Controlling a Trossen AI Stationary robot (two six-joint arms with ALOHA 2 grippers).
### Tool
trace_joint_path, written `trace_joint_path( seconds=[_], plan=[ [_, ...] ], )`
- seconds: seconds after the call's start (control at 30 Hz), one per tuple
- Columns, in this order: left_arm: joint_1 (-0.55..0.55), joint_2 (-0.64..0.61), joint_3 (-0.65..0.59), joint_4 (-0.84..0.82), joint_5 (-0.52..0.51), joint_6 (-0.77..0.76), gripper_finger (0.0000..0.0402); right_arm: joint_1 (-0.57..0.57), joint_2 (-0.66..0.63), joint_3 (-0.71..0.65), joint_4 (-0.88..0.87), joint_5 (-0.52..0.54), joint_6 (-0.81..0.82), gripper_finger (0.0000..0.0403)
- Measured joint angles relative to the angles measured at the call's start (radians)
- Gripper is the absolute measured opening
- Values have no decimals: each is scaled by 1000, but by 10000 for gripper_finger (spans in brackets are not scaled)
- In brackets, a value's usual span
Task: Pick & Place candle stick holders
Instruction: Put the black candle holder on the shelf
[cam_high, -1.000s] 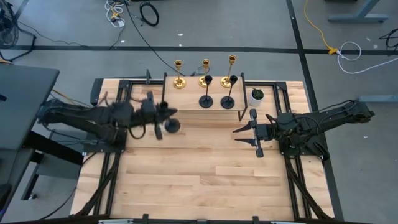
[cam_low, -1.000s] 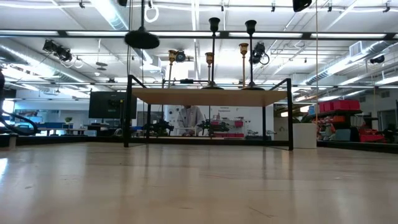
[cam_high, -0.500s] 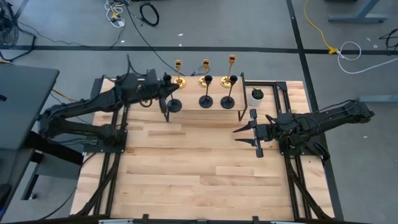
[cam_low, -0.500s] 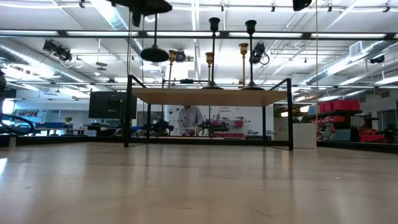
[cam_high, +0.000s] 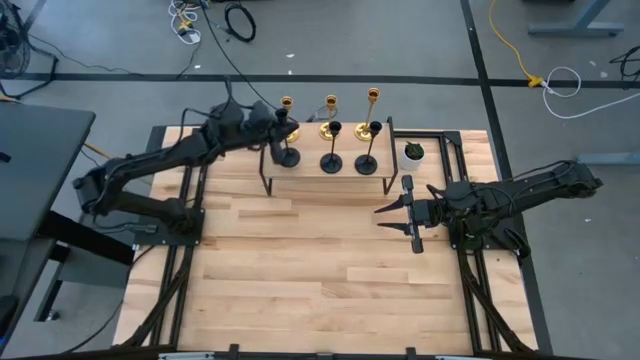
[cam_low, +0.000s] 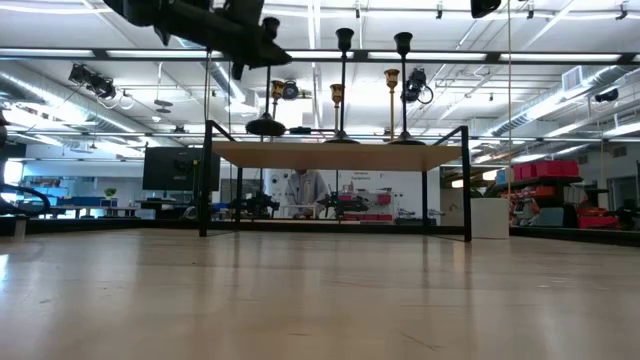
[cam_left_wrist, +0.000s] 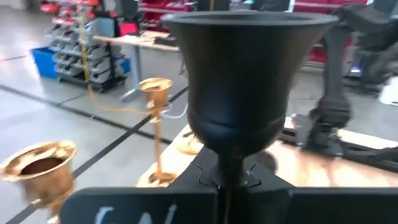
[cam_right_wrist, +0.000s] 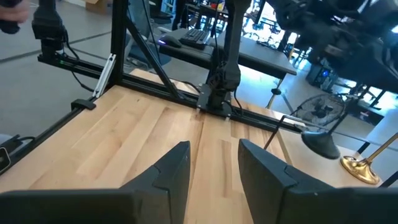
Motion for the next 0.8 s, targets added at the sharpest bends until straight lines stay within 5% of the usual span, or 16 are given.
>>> trace_joint_path(
  seconds=[0.8],
  plan=[
    [37,86,-1,-4,66,-1,0,-1,0,0,-6,0,-4,135]
  ],
)
